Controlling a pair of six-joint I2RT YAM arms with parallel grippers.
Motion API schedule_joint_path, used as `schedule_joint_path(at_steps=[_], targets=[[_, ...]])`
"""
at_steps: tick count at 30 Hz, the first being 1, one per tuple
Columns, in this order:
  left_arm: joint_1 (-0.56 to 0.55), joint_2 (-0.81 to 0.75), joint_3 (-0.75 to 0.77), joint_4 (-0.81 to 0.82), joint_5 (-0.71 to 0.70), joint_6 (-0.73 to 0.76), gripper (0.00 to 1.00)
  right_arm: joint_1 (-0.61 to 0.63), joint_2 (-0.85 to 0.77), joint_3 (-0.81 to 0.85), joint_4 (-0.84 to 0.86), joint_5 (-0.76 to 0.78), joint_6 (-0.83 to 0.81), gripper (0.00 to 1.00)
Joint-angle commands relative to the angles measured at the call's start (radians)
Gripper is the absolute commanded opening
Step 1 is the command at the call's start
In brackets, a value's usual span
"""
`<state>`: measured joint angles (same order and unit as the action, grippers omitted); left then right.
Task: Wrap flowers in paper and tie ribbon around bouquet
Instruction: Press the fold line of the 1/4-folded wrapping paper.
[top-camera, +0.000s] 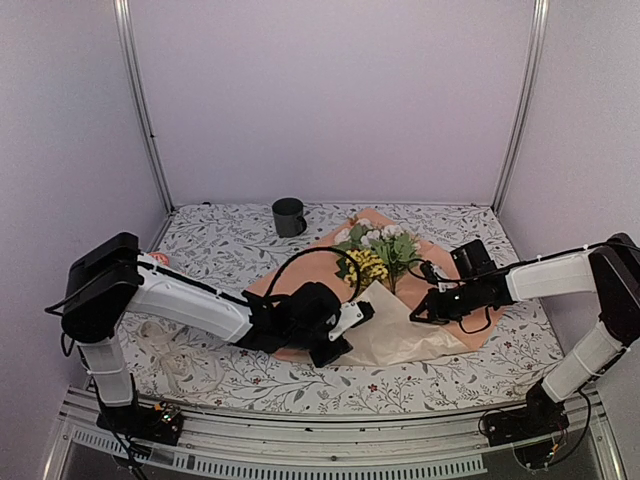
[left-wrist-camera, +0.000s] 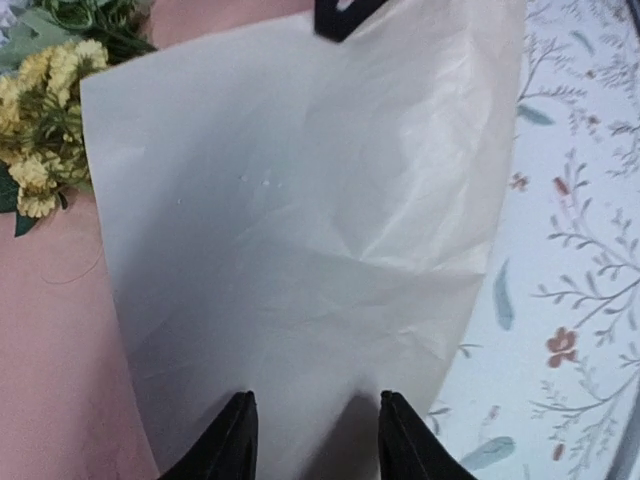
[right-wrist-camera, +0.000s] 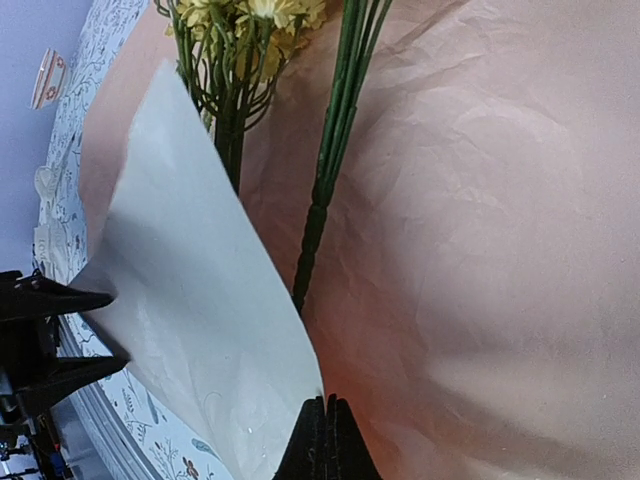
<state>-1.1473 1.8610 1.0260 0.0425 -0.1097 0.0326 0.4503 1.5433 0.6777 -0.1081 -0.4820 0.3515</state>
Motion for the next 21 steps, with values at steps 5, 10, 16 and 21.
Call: schedule_joint_path(at_steps=[5,10,16,21], targets=[[0.013,0.147,0.034,-0.117,-0.108,-0.058,0.37,-0.007,-0.015,0.009,-0.038,0.229,0.064,0.04],[0.013,0.144,-0.008,-0.111,-0.053,-0.089,0.36,0.017,-0.066,0.185,-0.355,0.536,0.041,0.39],[0.013,0.132,-0.014,-0.079,-0.03,-0.103,0.36,0.238,-0.215,0.197,-0.332,0.558,0.093,0.37],[0.016,0.135,-0.023,-0.059,-0.009,-0.121,0.36,0.285,-0.142,-0.01,-0.069,0.155,0.138,0.1]])
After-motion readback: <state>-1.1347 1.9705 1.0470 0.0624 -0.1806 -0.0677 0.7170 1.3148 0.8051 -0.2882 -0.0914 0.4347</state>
